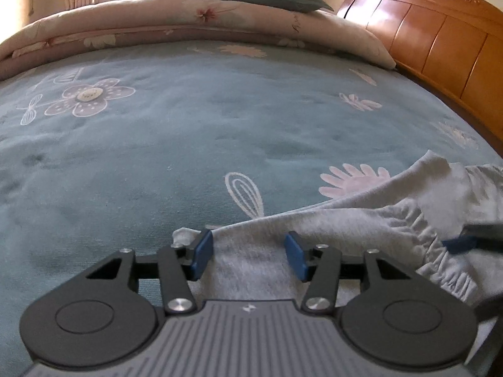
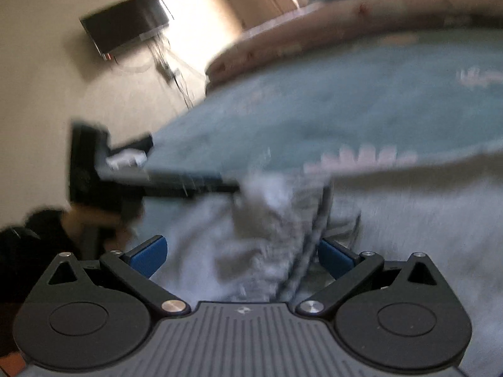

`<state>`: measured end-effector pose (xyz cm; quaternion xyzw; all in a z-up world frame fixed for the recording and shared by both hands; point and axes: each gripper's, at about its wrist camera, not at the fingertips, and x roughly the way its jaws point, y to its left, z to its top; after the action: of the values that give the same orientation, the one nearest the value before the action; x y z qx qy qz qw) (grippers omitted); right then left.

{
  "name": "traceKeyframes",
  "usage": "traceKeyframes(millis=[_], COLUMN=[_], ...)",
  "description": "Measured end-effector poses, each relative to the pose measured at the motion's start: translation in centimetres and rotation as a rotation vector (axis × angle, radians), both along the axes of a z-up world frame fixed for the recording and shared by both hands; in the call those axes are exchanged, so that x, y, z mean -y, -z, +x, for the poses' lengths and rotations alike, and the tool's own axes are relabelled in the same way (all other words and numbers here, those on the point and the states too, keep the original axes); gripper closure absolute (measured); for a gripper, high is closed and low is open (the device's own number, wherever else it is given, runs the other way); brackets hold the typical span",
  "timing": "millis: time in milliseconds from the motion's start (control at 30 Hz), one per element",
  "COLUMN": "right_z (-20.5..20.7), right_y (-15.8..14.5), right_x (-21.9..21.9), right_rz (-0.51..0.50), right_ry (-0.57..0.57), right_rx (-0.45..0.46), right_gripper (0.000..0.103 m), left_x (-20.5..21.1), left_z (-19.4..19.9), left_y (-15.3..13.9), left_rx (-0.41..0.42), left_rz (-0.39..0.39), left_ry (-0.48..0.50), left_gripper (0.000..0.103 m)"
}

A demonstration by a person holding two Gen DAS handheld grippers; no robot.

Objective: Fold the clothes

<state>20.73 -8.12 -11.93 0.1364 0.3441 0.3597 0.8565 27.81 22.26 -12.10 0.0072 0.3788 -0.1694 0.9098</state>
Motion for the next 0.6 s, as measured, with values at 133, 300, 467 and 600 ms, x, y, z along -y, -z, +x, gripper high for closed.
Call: traceKeyframes(millis=[133,300,467,600], right_z=[-1.2,-2.8,-3.8,-5.2], right_y=[0.4,0.2,-1.9,-3.4], right_x=[-0.7,-1.6,0.1,3.4], right_rz=[-0.049,-0.165,-0.142,-0.151], right_ry=[-0.013,-0.016,0.029,0.109], right_rx=[0.084,0.162,0.137,0.139], right_gripper=[0.000,0.000,0.000,0.000], left_x=[0.4,3.1,6.6,9.8], left_z=[-0.8,-2.7,-3.1,-3.5], left_y=[-1.2,-2.2,-2.8,-1.4], left_rx=[0.000,0.019,0.015,-0.072], left_rz=[-0.034,-0.008,-0.039,-0.045], left_ry=[0.026,0.122,0.232,0.299], left_gripper=[0.051,0.051,0.051,0.052])
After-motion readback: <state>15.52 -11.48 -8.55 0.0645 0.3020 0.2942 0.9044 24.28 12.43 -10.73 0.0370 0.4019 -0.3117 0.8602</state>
